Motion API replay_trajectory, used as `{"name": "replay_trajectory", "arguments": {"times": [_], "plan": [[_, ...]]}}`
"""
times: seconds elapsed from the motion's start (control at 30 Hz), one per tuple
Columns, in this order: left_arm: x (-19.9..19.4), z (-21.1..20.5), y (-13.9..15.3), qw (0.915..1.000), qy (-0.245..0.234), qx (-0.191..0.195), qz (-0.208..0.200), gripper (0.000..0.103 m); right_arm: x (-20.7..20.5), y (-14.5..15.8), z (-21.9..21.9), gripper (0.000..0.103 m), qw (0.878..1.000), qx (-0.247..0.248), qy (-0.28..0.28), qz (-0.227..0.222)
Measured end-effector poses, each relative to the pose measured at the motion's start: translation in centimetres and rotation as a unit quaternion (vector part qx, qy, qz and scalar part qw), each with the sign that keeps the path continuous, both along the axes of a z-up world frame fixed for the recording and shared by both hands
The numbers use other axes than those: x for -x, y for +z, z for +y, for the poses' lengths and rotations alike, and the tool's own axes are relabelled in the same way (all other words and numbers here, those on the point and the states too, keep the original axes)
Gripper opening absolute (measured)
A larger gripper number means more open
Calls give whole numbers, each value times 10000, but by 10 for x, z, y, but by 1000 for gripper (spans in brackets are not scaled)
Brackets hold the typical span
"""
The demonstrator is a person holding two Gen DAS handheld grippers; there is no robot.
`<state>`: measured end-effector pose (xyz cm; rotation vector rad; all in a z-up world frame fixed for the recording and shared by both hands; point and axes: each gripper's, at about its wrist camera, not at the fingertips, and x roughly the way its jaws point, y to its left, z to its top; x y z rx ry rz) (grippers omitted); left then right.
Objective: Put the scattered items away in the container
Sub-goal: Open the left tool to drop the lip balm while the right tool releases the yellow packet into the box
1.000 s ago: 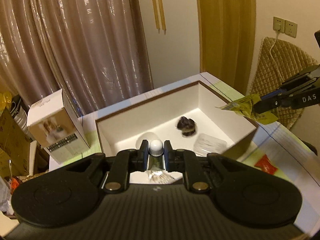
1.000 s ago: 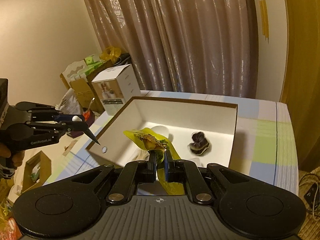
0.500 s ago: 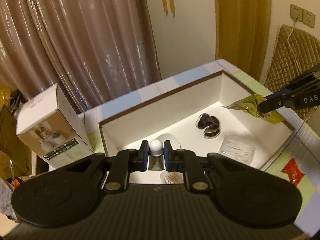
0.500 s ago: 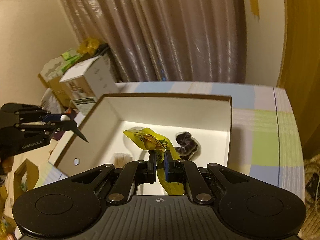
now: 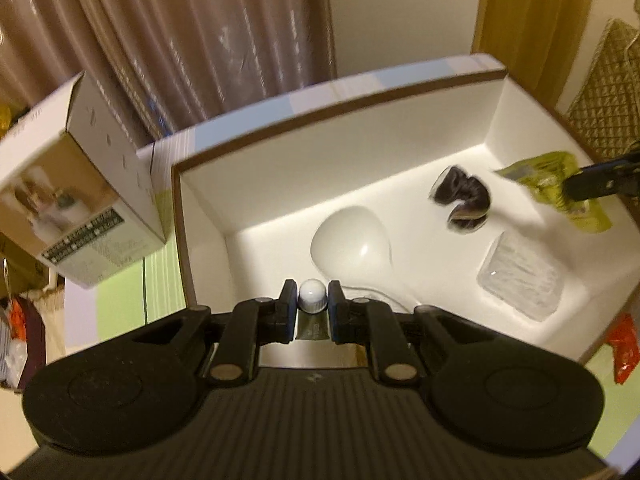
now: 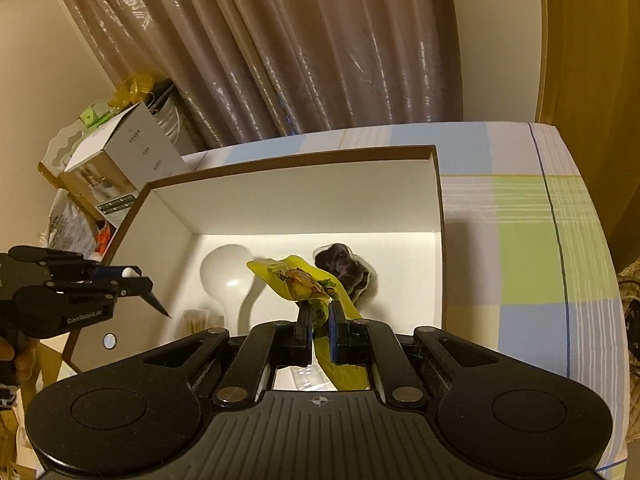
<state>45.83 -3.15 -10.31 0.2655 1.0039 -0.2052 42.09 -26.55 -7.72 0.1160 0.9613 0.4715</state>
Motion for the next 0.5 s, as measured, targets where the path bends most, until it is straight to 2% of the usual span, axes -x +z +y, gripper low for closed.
{"name": "replay_trajectory", "arguments": {"times": [0.07,0.1,0.13,0.2,0.5], "plan": [[-1,1,-4,10000,61,-22,41,15,-1,-1,-1,10,10000,7,-26,12],[-1,1,-4,9999,84,-73,30,22,-1,-1,-2,10,10000,17,-36,9],[-1,1,-5,9998,102,-147,10,25,0,-1,-2,10,10000,40,-47,-3],[1,2,-2,9997,120,-218,-26,26,0,-1,0,10,9999,99,-45,-43],[13,7,14,9996,231,77,-169,33,4,-2,3,10,9994,264,-131,-205]]}}
